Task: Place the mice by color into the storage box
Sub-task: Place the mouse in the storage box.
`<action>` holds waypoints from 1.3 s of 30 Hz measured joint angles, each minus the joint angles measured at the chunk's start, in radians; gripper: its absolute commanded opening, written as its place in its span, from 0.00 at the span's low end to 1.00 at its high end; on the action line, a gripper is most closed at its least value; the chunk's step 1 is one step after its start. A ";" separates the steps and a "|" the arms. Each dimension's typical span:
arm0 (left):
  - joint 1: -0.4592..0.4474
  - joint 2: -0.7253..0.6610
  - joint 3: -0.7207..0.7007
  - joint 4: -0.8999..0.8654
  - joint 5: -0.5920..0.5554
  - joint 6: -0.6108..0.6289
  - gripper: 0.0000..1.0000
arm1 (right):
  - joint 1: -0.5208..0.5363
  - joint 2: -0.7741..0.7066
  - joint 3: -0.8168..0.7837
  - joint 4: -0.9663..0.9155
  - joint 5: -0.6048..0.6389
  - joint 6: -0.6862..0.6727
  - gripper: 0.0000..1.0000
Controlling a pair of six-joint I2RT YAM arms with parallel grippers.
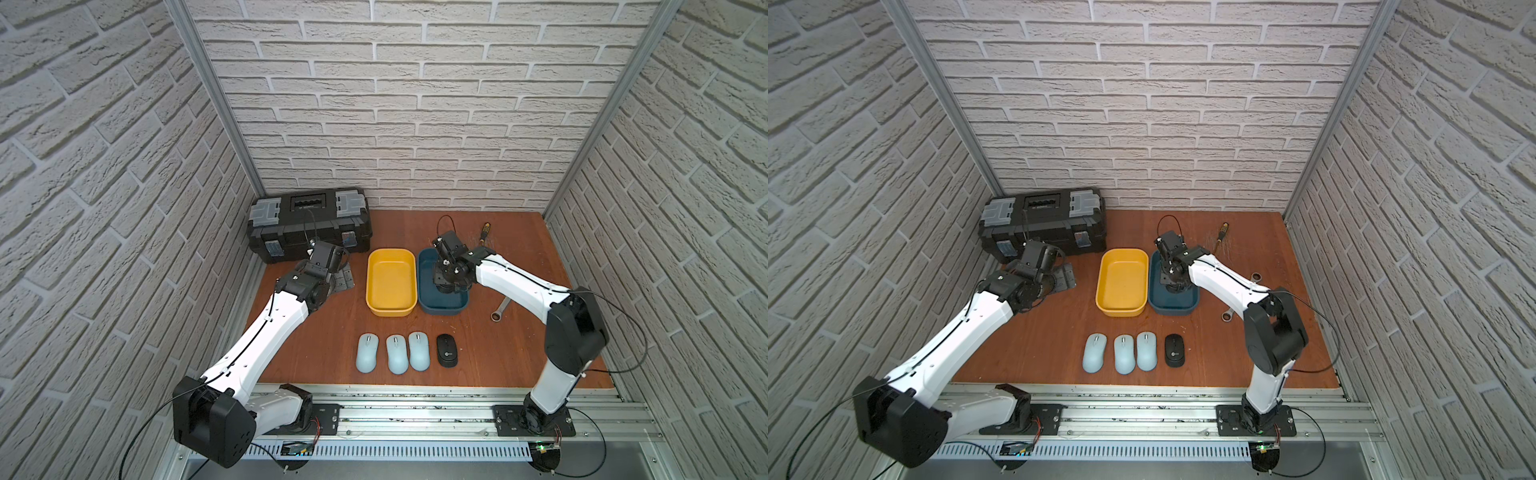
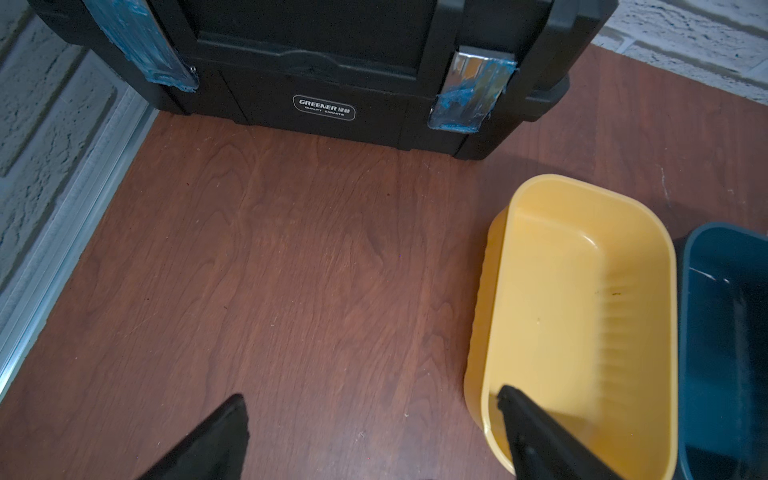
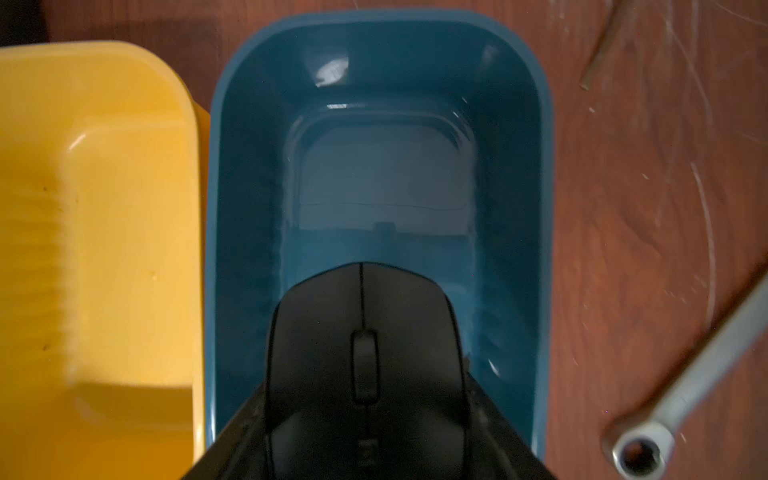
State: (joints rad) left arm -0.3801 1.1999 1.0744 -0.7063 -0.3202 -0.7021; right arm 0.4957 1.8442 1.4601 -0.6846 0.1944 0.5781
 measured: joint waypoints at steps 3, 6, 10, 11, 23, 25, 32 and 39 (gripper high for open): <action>0.003 0.000 0.003 0.000 0.000 0.000 0.97 | -0.016 0.080 0.043 0.016 -0.027 -0.020 0.42; 0.010 0.006 0.004 0.000 0.001 0.000 0.97 | -0.031 0.130 0.057 0.015 -0.041 -0.038 0.42; 0.021 0.020 0.005 0.001 0.005 0.001 0.96 | -0.046 0.175 0.065 0.016 -0.053 -0.052 0.42; 0.024 0.024 0.005 0.002 0.007 0.000 0.96 | -0.049 0.183 0.066 0.016 -0.055 -0.056 0.42; 0.043 0.050 0.005 0.004 0.024 0.000 0.97 | -0.070 0.287 0.175 0.013 -0.057 -0.087 0.46; 0.045 0.050 0.005 0.004 0.027 0.000 0.96 | -0.071 0.301 0.192 0.011 -0.057 -0.090 0.51; 0.047 0.050 0.004 0.004 0.031 -0.002 0.97 | -0.073 0.325 0.225 -0.003 -0.048 -0.098 0.81; 0.047 0.045 0.004 0.004 0.039 -0.002 0.96 | -0.072 0.286 0.199 0.003 -0.049 -0.121 0.81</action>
State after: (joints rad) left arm -0.3336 1.2453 1.0786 -0.7021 -0.2813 -0.7040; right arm 0.4240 2.1304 1.6588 -0.6811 0.1455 0.4572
